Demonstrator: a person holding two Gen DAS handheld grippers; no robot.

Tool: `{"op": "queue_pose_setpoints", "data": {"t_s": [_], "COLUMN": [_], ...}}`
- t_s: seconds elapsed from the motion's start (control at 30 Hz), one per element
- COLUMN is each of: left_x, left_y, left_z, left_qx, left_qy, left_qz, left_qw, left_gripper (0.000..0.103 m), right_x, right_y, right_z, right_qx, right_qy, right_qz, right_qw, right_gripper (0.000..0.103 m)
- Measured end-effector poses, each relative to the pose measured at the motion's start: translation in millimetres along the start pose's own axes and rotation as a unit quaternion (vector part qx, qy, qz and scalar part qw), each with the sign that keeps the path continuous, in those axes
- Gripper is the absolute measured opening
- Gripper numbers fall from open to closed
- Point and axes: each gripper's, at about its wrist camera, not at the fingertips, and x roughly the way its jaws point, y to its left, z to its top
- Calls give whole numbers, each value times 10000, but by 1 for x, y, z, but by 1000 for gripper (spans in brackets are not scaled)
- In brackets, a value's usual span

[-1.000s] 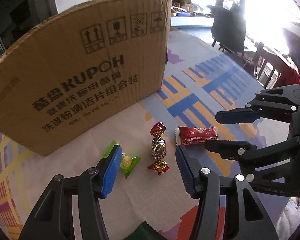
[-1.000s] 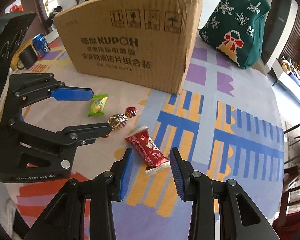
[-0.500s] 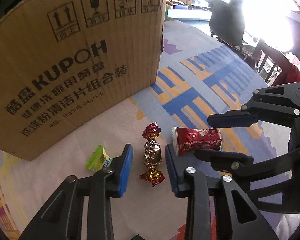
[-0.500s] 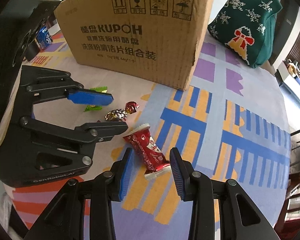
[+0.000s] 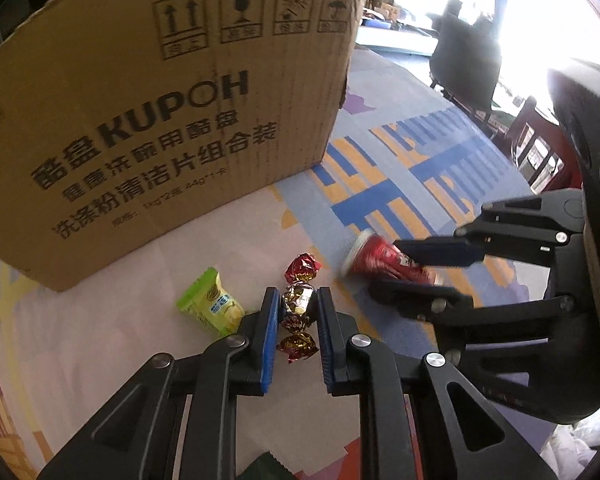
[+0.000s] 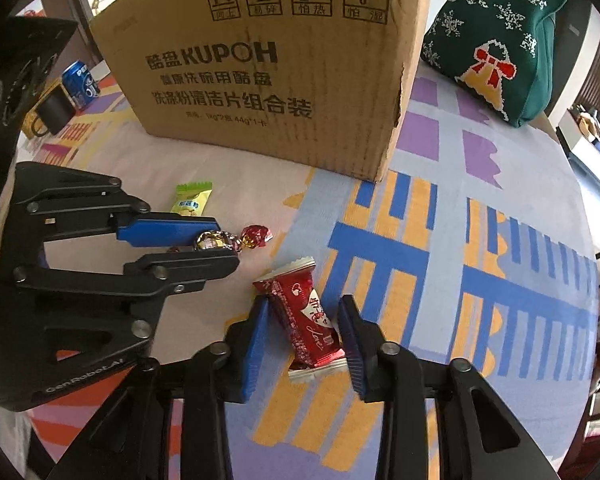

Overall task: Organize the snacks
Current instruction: 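Grasp the gold-wrapped candy with the left tool while the right tool grasps the red wafer bar, then carry both candies over the box and open both tools to drop them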

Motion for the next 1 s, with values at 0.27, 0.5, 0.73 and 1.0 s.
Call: {"op": "queue_pose_setpoints", "data": {"t_s": [0.27,0.5,0.73,1.0], "left_x": [-17,-48,-76,-110], "left_y": [1,2,7,22], "left_z": [-6,-7,-3,5], "left_qx": [-250,-379,-530,-716], "left_qy": [-225,-621,-976,-1374], "left_qz": [-51,81,206,355], "left_qw": [9994,9973,9936,9873], "left_gripper": [19,19,19,19], "right_x": [-13,-39,-66,-95], "right_y": [5,11,20,29], "right_z": [-2,0,7,21], "right_qx": [171,281,360,479], "right_qy": [-225,-558,-952,-1434], "right_qz": [-18,-9,-8,-9], "right_qw": [9996,9980,9948,9885], "right_gripper": [23,23,23,23]}}
